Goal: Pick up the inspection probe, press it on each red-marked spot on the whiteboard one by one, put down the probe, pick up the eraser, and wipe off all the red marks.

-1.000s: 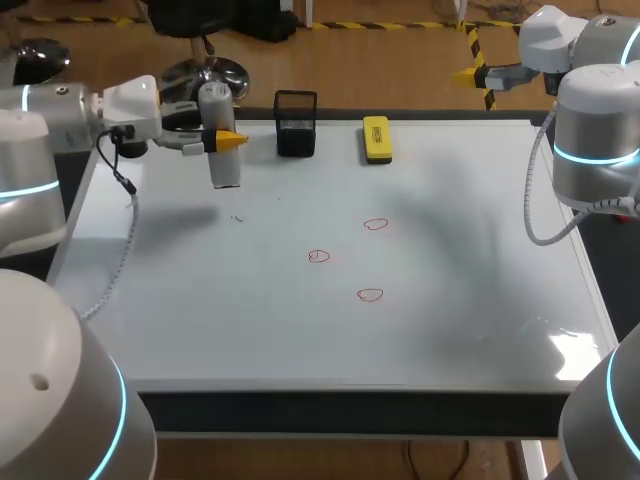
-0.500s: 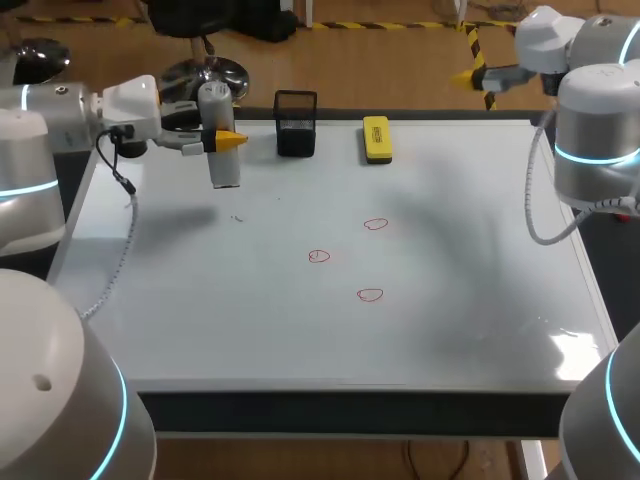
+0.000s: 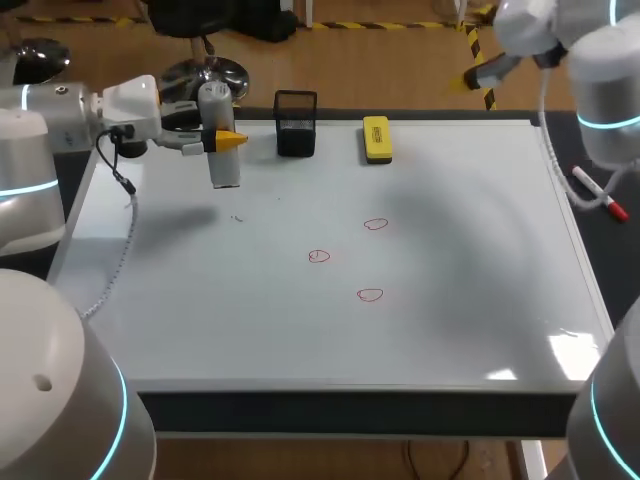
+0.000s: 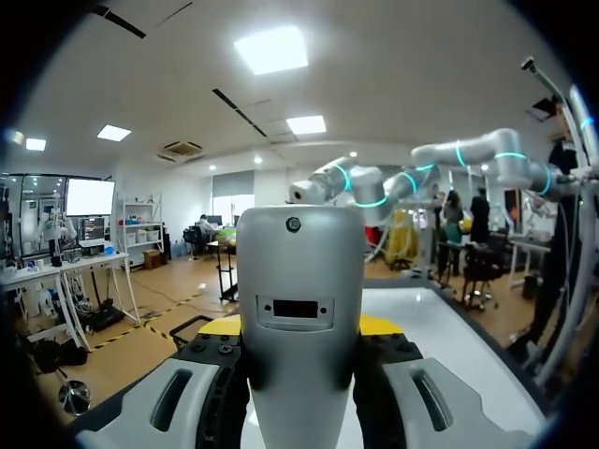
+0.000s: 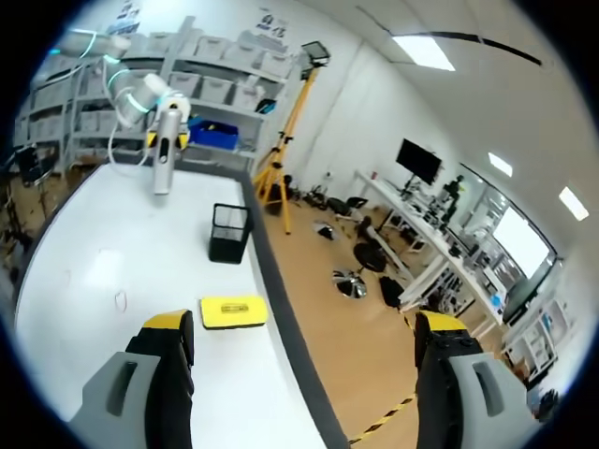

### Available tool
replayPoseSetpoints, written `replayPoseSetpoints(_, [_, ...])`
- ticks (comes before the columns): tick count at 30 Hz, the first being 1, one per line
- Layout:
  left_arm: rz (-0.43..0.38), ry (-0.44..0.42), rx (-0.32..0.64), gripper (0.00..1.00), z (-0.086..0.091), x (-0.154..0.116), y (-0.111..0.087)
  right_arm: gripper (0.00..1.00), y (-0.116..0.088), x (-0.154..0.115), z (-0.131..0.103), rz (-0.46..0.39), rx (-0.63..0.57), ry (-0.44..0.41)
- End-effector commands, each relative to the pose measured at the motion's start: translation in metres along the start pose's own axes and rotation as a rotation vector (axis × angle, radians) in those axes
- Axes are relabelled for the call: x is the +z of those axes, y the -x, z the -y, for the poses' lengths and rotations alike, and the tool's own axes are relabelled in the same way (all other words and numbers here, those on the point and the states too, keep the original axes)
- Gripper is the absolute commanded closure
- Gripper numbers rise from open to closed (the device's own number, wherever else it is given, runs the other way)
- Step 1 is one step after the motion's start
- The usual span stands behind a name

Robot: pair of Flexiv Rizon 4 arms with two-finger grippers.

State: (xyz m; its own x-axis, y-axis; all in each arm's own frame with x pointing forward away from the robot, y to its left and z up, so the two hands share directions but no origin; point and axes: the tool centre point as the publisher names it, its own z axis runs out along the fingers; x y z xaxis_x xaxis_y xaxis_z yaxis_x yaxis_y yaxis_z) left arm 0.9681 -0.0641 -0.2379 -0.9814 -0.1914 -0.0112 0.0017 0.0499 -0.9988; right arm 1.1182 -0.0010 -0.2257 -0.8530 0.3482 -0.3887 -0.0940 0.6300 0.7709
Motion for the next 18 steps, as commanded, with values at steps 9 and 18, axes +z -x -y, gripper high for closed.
replayPoseSetpoints(9, [0.001, -0.002, 0.002, 1.0, 0.0, 0.0, 0.0, 0.0, -0.024, 0.033, -0.003, -0.696, -0.5, -0.208])
replayPoseSetpoints(18, [0.001, -0.002, 0.002, 1.0, 0.0, 0.0, 0.0, 0.0, -0.046, 0.055, 0.008, -0.988, -0.794, -0.265])
